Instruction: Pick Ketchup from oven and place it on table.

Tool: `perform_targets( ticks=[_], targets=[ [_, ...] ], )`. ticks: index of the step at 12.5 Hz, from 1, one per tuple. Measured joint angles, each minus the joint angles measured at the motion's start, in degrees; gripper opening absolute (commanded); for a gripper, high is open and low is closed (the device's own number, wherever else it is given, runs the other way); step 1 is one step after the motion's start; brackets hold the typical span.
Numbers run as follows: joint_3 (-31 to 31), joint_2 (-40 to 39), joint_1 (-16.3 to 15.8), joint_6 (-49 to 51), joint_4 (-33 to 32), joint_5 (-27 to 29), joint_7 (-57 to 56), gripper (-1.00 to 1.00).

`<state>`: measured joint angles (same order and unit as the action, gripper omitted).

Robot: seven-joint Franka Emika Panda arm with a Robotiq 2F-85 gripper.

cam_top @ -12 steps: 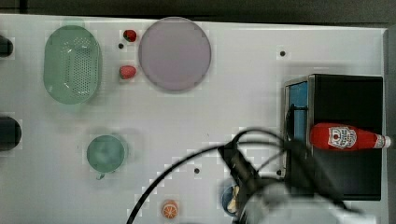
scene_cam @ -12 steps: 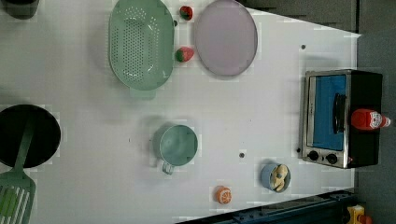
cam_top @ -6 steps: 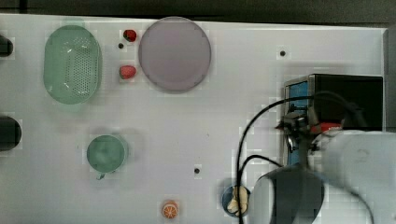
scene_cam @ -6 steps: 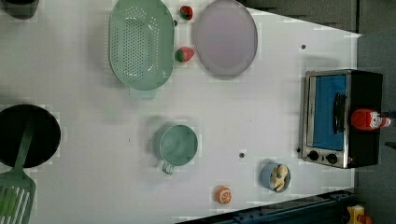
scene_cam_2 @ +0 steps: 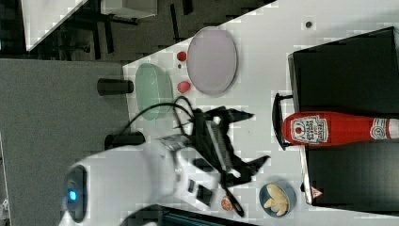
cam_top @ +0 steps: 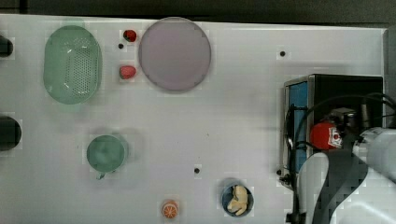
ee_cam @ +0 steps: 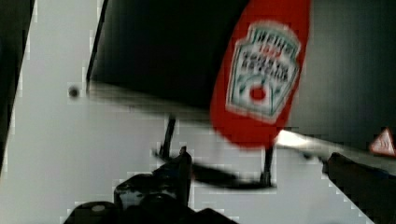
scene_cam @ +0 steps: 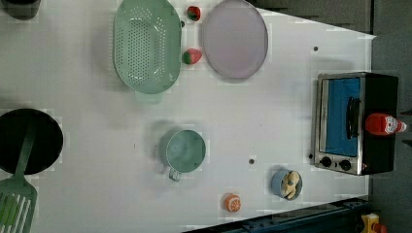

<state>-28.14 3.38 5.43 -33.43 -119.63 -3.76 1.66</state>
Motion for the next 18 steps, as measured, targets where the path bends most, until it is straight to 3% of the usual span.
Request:
perform_targets(
  ticks=[5,7,9,10,11,13,18],
  targets=[
    [-4.5,-8.82,0.8,-6.35,1.9,0.7,-0.02,1.0],
    [-6.66,-14.47,0.5,-7.02,2.24,4.41,-0.11,1.0],
    [-6.32,-15.04,0.66,-8.34,1.57,5.35,-0.36,0.99],
    [-5.99,-14.48,0.58,-8.36,0.67,5.37,-0.36,0.78],
    [-5.29,-14.26,1.0,-8.03,0.56,6.63,-0.36,0.4],
    [-4.67,-14.01,0.93,-8.31,1.01,6.54,-0.39,0.01],
    [-2.55,-11.99,1.86,-3.11,5.09,7.78,-0.4,0.01]
  ],
)
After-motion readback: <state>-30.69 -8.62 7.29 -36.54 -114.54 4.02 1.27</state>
